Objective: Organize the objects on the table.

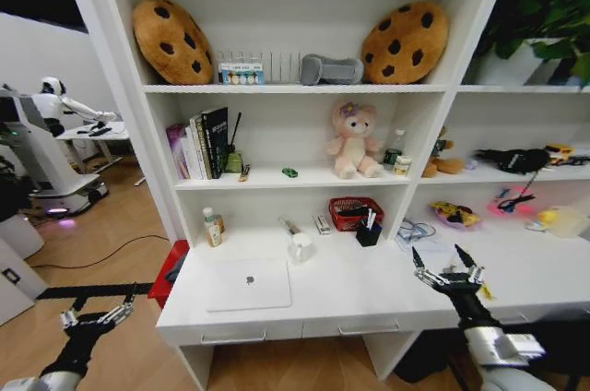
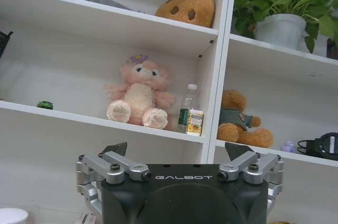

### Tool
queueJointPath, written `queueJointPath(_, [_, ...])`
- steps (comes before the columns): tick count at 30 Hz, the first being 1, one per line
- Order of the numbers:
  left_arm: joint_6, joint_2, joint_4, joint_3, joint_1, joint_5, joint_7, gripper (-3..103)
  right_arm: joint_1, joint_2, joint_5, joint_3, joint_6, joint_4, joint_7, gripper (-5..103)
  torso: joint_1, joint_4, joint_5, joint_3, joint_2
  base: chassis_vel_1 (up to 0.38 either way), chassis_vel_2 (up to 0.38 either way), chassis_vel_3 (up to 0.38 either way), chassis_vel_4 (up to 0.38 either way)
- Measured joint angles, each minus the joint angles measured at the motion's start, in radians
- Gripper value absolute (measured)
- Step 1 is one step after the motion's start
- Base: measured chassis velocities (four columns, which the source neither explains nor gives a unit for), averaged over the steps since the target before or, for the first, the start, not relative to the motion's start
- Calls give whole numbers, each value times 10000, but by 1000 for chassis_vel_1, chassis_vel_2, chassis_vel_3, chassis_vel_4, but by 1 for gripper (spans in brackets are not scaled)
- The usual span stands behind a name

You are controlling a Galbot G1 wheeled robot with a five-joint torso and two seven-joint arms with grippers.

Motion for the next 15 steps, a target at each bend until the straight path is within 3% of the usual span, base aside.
queueJointPath(3, [0, -1, 0, 0, 0, 0, 0, 100, 0, 0, 0, 0, 0, 0, 0, 100, -1, 2, 4, 0, 0, 335, -324, -329, 322])
queueJointPath(6, [0, -1, 1, 0, 0, -1, -2, 100, -2, 0, -1, 0, 0, 1, 0, 100, -2, 5, -19, -1, 1, 327, -312, -308, 301])
queueJointPath(7, [0, 0, 0, 0, 0, 0, 0, 100, -3, 1, 0, 0, 0, 0, 0, 100, -3, 0, 12, 0, 1, 304, -326, -307, 296])
queueJointPath(10, [-1, 0, 1, -1, 0, 0, -3, 100, -1, 1, 0, 0, 0, 1, -1, 100, -3, 7, -12, -2, 2, 293, -337, -294, 304])
queueJointPath(13, [-1, 0, -2, -1, 0, 0, -1, 100, -1, 1, 1, -1, -1, 0, 0, 100, -4, -2, 21, 0, 1, 316, -259, -290, 270])
queueJointPath(15, [-1, -1, 1, 0, 0, 0, -2, 100, -2, 1, 0, 0, 1, 1, 1, 100, -6, 6, -15, -3, 3, 227, -261, -264, 242])
